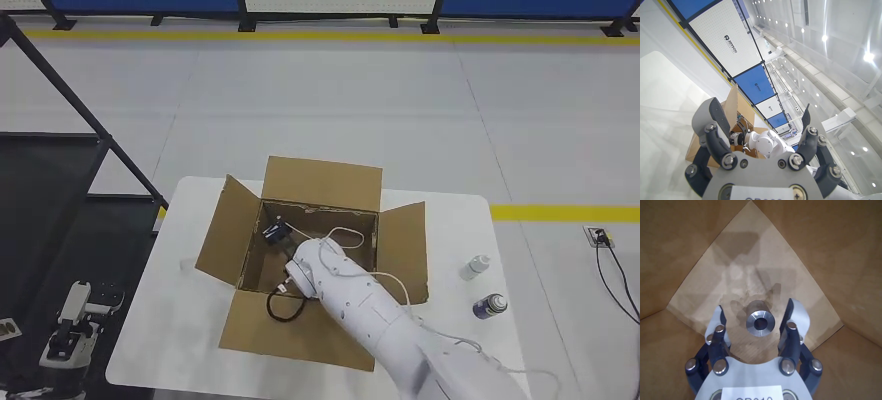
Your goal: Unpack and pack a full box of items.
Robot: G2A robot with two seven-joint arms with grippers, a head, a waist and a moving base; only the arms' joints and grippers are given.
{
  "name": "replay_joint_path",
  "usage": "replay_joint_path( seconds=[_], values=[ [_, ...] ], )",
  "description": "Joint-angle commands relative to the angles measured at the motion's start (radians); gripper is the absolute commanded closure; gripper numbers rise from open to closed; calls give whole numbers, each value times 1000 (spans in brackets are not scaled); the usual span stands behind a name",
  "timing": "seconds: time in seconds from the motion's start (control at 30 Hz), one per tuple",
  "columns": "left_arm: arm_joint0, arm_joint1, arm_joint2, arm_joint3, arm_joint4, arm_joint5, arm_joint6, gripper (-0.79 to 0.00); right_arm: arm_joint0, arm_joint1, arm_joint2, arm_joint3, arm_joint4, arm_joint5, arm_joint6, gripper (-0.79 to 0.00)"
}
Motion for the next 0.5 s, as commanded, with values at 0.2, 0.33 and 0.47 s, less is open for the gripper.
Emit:
replay_joint_path(
  seconds=[0.2, 0.33, 0.47],
  values=[
    [0, 0, 0, 0, 0, 0, 0, -785, 10, 2, 20, -52, -31, 11, -35, -785],
    [0, 0, 0, 0, 0, 0, 0, -785, 5, 22, 40, -122, -58, 39, -30, -785],
    [0, 0, 0, 0, 0, 0, 0, -785, -23, 62, 75, -249, -93, 75, -16, -785]
  ],
)
